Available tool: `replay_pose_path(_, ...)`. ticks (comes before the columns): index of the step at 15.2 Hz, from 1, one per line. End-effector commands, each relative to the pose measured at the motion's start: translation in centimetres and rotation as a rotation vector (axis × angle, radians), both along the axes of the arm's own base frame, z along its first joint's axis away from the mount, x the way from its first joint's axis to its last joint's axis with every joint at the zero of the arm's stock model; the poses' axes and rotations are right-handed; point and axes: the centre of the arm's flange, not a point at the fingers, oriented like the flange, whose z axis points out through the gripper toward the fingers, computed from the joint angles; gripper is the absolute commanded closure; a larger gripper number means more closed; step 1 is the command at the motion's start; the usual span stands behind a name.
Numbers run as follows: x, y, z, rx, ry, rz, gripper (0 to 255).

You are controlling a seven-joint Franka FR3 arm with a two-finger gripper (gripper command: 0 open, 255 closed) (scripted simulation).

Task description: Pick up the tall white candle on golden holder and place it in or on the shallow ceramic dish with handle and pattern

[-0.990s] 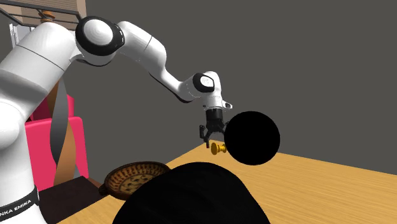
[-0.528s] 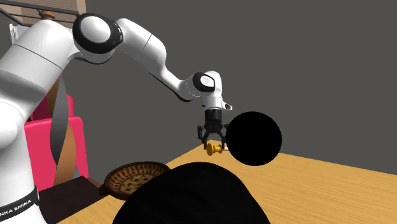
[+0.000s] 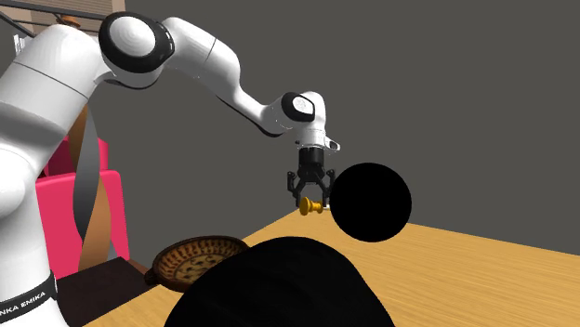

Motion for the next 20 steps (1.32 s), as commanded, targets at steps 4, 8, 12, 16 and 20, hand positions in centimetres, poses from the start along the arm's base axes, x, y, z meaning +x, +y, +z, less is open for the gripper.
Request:
replay_pose_path(4, 0.1, 0.1, 2.6, 0.0, 0.0, 0.0, 255)
replay_pose_path(8, 0.1, 0.1, 4.7, 0.0, 0.0, 0.0, 255)
replay_pose_path(12, 0.1, 0.1, 6.8, 0.0, 0.0, 0.0, 255)
replay_pose_path(16, -2.5, 0.4, 7.0, 0.0, 0.0, 0.0, 255)
replay_pose_path(20, -7.7, 1.0, 6.1, 0.0, 0.0, 0.0, 255)
